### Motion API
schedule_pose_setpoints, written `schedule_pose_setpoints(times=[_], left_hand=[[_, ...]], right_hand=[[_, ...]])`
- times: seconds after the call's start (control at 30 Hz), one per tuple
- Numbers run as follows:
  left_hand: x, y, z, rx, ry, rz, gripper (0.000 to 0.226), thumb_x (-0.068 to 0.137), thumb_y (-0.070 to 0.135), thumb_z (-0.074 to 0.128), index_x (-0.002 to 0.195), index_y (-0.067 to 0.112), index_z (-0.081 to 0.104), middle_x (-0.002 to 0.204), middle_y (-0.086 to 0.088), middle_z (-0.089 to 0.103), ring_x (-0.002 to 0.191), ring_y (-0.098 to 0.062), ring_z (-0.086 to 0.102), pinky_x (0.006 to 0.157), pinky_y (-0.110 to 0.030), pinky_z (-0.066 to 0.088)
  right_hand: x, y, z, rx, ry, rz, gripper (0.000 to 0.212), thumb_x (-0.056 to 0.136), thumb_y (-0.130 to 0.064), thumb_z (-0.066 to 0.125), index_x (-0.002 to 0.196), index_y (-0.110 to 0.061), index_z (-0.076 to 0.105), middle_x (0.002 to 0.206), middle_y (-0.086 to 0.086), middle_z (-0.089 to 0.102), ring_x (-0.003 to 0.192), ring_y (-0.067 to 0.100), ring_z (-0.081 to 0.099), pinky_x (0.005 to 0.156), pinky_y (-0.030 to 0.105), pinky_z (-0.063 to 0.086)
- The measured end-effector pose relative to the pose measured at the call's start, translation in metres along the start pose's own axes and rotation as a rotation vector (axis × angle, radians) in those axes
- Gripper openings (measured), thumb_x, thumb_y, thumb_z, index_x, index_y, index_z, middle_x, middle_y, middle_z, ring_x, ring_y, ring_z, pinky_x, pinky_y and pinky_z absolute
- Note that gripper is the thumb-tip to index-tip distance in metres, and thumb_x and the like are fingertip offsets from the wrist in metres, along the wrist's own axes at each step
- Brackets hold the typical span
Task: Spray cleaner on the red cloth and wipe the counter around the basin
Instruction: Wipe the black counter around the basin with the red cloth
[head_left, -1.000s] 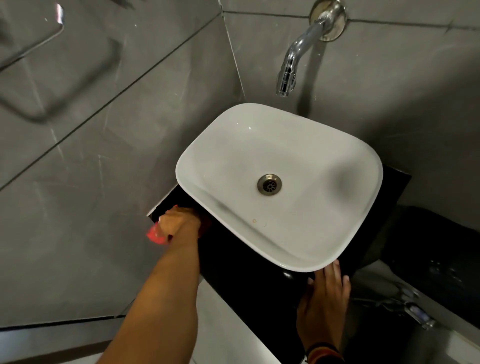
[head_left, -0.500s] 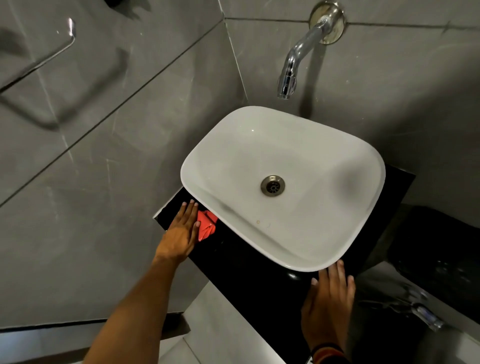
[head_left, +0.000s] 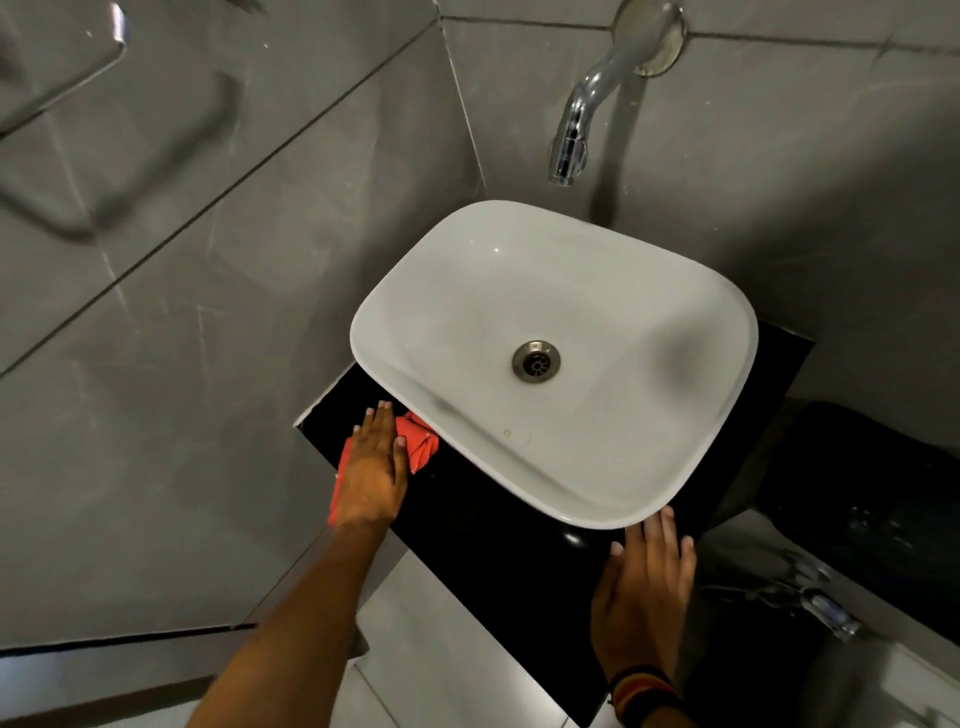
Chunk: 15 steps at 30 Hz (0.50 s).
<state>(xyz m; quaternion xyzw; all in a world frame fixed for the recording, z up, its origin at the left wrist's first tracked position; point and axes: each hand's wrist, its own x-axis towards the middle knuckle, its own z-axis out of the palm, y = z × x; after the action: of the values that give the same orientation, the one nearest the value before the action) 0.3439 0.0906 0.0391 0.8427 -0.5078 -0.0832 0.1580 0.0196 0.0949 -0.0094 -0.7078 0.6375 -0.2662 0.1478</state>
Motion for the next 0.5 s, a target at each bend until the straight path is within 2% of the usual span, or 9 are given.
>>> schedule_pose_setpoints(times=[0.17, 0.3, 0.4, 0.5], left_hand=[[-0.037, 0.048, 0.019, 0.034, 0.041, -0.068, 0.054, 0.108, 0.02, 0.038, 0.158, 0.002, 0.027, 0.166, -0.014, 0.029, 0.156, -0.027, 0.022, 0.129, -0.04, 0.013], [-0.078, 0.092, 0.039, 0.064, 0.039, -0.086, 0.056, 0.109, 0.023, 0.035, 0.159, 0.005, 0.023, 0.167, -0.011, 0.025, 0.157, -0.025, 0.02, 0.129, -0.041, 0.014], [-0.109, 0.124, 0.053, 0.049, -0.002, -0.079, 0.058, 0.108, 0.027, 0.032, 0.161, 0.008, 0.018, 0.169, -0.007, 0.02, 0.158, -0.023, 0.014, 0.129, -0.041, 0.011], [-0.141, 0.155, 0.066, -0.018, -0.059, -0.064, 0.06, 0.108, 0.032, 0.027, 0.163, 0.014, 0.011, 0.171, -0.003, 0.011, 0.159, -0.016, 0.002, 0.13, -0.037, 0.0]], right_hand=[[-0.001, -0.001, 0.002, 0.028, 0.017, 0.003, 0.046, 0.1, -0.018, 0.037, 0.132, 0.006, 0.059, 0.149, 0.022, 0.053, 0.146, 0.036, 0.038, 0.125, 0.053, 0.018], [-0.002, -0.001, -0.003, 0.031, -0.027, -0.002, 0.048, 0.099, -0.018, 0.037, 0.138, 0.003, 0.055, 0.155, 0.019, 0.047, 0.151, 0.033, 0.033, 0.128, 0.047, 0.011], [-0.002, -0.001, -0.009, 0.033, -0.083, 0.002, 0.051, 0.099, -0.019, 0.035, 0.143, 0.0, 0.052, 0.159, 0.016, 0.043, 0.153, 0.03, 0.029, 0.129, 0.045, 0.008], [0.0, -0.003, -0.016, 0.069, -0.132, 0.018, 0.055, 0.101, -0.024, 0.028, 0.146, 0.001, 0.049, 0.16, 0.017, 0.041, 0.153, 0.03, 0.028, 0.128, 0.048, 0.01]])
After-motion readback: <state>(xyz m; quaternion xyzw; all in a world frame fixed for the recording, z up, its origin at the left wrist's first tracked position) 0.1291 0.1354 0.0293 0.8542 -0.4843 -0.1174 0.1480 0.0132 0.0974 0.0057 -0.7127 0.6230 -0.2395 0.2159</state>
